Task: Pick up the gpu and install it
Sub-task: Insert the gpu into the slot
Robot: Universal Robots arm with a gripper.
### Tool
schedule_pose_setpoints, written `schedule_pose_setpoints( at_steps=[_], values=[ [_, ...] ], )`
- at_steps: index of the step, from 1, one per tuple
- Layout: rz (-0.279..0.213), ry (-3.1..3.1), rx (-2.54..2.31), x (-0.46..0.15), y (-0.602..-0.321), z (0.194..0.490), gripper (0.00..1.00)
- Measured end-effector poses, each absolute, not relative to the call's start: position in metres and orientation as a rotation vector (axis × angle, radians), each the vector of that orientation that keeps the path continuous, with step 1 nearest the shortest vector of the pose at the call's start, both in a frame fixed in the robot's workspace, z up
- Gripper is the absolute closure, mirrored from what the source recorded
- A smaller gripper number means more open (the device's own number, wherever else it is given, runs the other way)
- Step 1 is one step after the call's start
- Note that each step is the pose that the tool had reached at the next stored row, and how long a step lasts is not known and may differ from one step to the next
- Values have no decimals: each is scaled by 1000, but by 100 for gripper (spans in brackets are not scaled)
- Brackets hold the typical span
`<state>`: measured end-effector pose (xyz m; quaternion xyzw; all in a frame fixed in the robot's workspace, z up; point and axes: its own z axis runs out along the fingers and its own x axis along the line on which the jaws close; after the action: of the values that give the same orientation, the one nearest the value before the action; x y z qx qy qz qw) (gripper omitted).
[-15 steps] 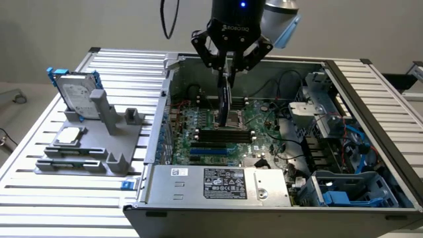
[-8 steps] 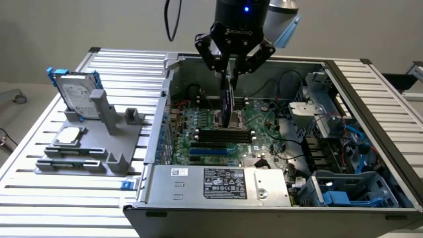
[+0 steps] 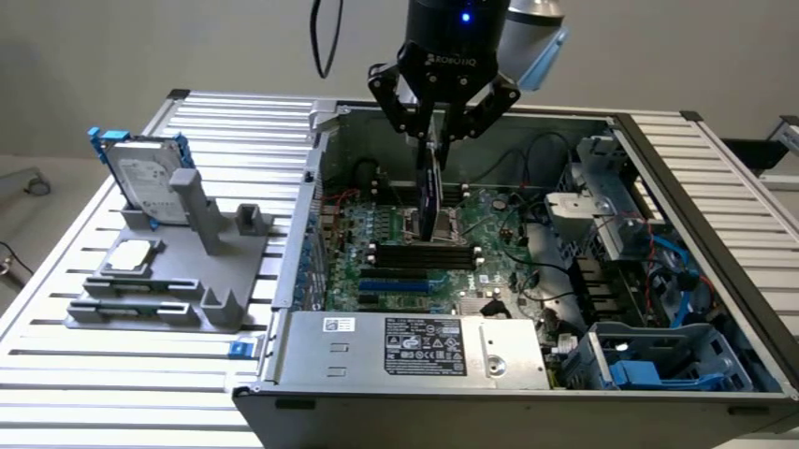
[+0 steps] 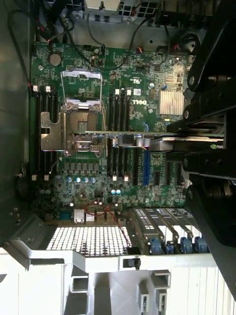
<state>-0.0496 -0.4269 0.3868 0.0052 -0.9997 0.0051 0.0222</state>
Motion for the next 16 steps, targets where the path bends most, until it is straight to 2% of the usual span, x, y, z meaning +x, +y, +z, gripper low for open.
schedule_pose_setpoints(
  at_steps=[16],
  values=[
    [23,-3079,357,-50,-427,381,74]
  ],
)
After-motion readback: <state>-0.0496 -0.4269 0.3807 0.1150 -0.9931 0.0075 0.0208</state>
